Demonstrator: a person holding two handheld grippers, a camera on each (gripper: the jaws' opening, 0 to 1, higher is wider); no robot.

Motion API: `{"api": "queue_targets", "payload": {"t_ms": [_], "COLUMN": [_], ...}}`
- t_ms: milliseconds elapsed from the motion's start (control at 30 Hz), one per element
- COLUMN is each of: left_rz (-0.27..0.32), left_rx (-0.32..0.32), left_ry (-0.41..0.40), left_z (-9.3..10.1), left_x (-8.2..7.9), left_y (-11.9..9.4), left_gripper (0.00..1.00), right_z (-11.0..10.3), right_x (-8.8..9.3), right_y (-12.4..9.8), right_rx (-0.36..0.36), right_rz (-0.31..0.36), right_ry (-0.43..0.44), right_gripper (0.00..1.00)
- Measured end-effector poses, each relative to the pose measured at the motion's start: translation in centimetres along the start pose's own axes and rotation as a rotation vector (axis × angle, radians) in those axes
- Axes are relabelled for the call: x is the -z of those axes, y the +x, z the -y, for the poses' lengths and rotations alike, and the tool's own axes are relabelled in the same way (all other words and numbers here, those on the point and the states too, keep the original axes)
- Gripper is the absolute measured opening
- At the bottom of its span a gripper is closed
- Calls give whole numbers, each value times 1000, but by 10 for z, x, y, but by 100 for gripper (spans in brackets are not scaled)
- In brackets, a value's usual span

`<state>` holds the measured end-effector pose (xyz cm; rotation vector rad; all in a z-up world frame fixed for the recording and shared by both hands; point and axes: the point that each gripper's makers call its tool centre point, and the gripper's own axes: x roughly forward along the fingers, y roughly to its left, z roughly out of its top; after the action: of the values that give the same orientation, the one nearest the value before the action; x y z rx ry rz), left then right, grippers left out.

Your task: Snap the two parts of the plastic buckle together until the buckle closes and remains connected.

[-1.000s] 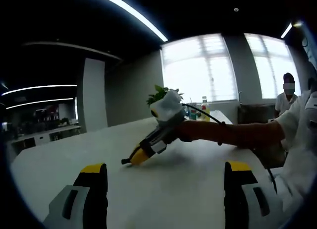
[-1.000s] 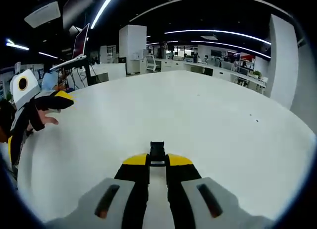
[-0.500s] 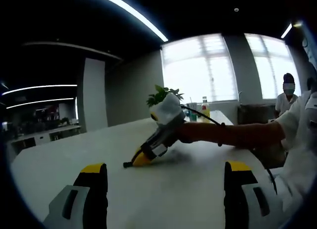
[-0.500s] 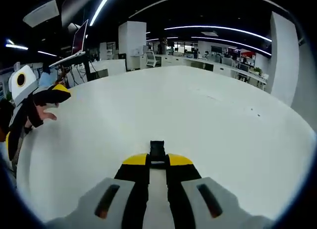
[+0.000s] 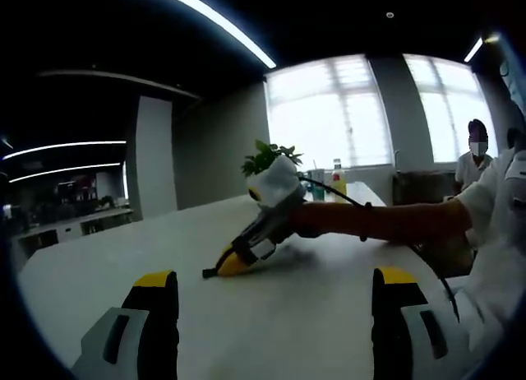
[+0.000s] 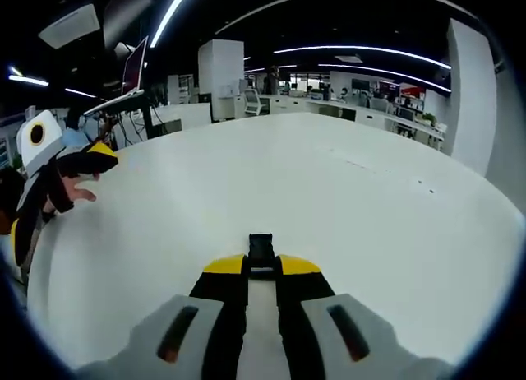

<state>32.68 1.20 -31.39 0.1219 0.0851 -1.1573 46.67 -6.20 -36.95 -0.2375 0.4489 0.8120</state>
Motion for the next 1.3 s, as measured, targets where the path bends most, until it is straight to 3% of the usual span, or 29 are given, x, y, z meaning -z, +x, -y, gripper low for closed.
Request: {"api": "queue_targets", "payload": {"t_ms": [133,300,367,467,567,700,1167,1300], "left_rz": [3,-5,-2,0,-6,-2,-8,-9], "left_rx": [2,1,-2,0,-1,0,-9,-14], "left_ry": [-5,-1,-1,-3,2,0,1,-31], "left_z": [0,0,0,0,0,0,-2,-5], "left_x": [0,1,0,0,1,0,1,2], "left_y": [0,0,0,0,0,-1,-1,-2], "left_gripper": [99,99,99,99,99,99,99,99], "right_z": [-9,-17,-19,-10,-2,1,6,1], "right_x": [1,0,1,1,1,-4,-4,-6], "right_y": [-1,0,0,6,4,2,1,-4], "right_rx": [-34,-51,-56,-22,27,40,50,58], "right_rz": [7,18,22,32,35,72,69,83], "right_ry": [-26,-27,-28,-2,10,29,42,54], "right_gripper": [13,31,48,83,99,100,100,100]}}
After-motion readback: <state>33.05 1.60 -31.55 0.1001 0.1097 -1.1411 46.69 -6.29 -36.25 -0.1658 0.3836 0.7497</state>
